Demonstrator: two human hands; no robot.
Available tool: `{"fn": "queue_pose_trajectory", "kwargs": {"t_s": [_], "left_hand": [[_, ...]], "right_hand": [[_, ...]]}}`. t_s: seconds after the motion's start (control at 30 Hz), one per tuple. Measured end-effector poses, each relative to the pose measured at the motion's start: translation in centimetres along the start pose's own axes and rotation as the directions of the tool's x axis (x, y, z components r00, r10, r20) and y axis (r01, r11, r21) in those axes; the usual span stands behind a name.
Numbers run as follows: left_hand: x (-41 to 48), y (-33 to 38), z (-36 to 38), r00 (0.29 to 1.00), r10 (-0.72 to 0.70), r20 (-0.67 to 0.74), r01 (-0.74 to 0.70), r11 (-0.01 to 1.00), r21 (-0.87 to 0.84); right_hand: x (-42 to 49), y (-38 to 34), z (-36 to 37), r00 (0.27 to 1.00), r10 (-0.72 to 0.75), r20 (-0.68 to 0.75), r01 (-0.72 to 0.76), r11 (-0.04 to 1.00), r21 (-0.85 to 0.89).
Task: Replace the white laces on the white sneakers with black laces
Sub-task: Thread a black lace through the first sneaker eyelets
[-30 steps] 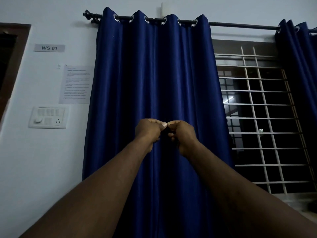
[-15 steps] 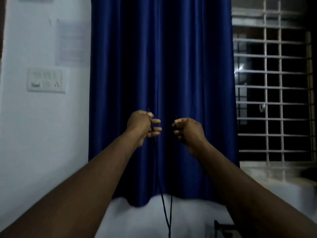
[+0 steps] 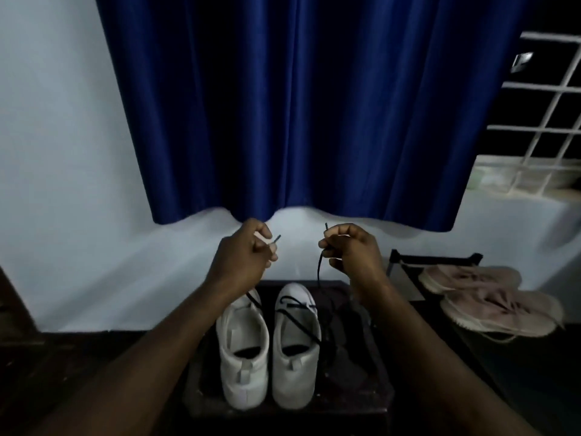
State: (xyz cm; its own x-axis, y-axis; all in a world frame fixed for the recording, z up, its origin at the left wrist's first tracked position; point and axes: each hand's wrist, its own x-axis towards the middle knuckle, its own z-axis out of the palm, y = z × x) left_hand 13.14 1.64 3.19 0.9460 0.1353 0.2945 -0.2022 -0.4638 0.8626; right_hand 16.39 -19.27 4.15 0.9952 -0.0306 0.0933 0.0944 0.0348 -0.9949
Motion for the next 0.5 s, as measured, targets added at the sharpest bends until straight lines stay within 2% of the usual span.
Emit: {"fn": "queue_pose_trajectory", "kwargs": {"t_s": [0.13, 0.23, 0.33, 0.4, 0.5], "left_hand": [[-1.8, -3.7, 1.5, 0.971, -0.003, 0.239, -0.047, 0.978, 0.205], [-2.3, -4.7, 1.9, 0.916, 0.037, 0.398, -0.154, 0.952, 0.266], [-2.3, -4.5, 1.4, 0.819, 0.061, 0.57, -0.278, 0.912, 0.301], [-2.2, -4.8, 1.5, 0.798, 0.086, 0.597, -0.306, 0.911, 0.277], [-2.1, -5.9, 2.2, 0.847, 0.186, 0.498, -0.327, 0.92, 0.214]], "right_hand": [[0.5, 4.6, 0.6, 0.998, 0.056, -0.005, -0.056, 0.997, 0.051], [1.3, 7.2, 1.3, 0.993, 0.115, -0.006, -0.113, 0.983, 0.145], [1.7, 9.6, 1.6, 0.989, 0.149, -0.019, -0.143, 0.973, 0.182], [1.8, 11.0, 1.7, 0.987, 0.153, -0.05, -0.138, 0.965, 0.225], [2.0, 12.5, 1.8, 0.988, 0.134, -0.081, -0.111, 0.965, 0.236]]}}
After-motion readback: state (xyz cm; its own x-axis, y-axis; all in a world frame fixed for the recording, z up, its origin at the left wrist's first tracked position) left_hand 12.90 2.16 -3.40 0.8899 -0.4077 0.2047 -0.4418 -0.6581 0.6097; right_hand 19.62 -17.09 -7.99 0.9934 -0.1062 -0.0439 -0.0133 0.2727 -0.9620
